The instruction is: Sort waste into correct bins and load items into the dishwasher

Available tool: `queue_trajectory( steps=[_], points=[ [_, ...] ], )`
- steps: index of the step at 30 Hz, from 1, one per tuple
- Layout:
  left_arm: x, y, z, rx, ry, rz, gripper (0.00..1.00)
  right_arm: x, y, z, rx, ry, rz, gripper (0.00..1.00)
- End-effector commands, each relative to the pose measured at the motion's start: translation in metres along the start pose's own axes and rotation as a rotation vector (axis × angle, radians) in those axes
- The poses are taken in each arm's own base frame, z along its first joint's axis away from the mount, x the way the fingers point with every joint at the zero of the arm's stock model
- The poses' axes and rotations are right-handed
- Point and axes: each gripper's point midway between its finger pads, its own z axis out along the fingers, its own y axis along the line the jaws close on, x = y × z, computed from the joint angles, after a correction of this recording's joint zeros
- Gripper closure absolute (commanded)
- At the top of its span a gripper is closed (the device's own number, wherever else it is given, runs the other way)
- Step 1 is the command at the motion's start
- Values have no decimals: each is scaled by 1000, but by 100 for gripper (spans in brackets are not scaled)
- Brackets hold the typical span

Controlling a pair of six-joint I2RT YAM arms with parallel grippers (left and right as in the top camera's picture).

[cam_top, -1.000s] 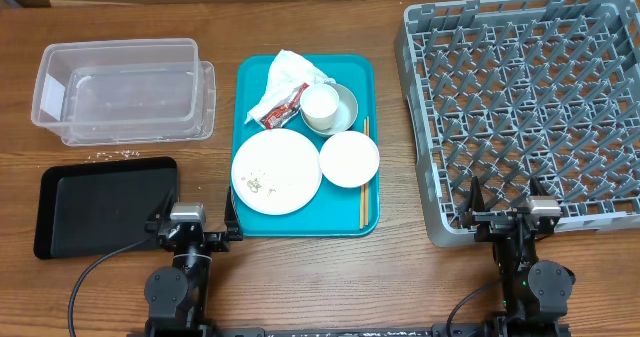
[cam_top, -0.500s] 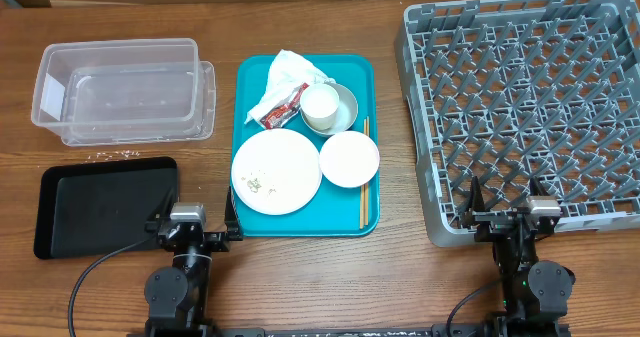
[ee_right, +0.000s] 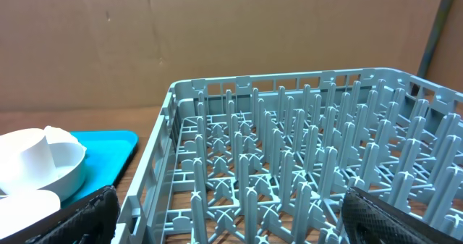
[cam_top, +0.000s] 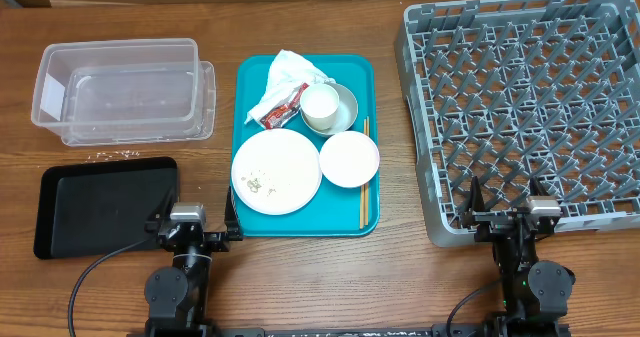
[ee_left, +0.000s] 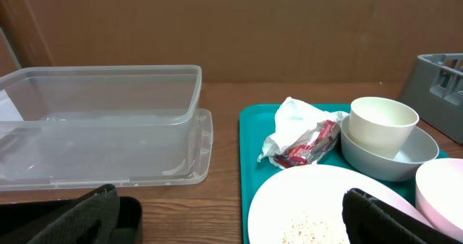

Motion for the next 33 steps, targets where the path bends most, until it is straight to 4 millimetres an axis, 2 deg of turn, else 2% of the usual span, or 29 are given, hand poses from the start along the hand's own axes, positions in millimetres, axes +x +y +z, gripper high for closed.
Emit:
queue_trajectory(
  steps=[1, 15, 18, 19, 21, 28, 33],
  points=[
    [-1, 0, 0, 0, -9, -6, 0, 1, 0, 0, -3, -7, 3, 0],
    [-3, 0, 0, 4, -17, -11, 0, 1, 0, 0, -3, -7, 3, 0],
    [-12, -30, -3, 182, -40, -141, 0, 1, 0, 0, -3, -7, 3, 0],
    [-18, -40, -6, 241, -57, -161, 0, 1, 0, 0, -3, -7, 3, 0],
    [-33, -46, -9, 284, -119, -151, 0, 1, 0, 0, -3, -7, 3, 0],
    [-93, -45, -26, 290, -380, -90, 0, 1, 0, 0, -3, -7, 3, 0],
    [-131, -45, -46, 302, -553, -81, 0, 1, 0, 0, -3, -7, 3, 0]
  ],
)
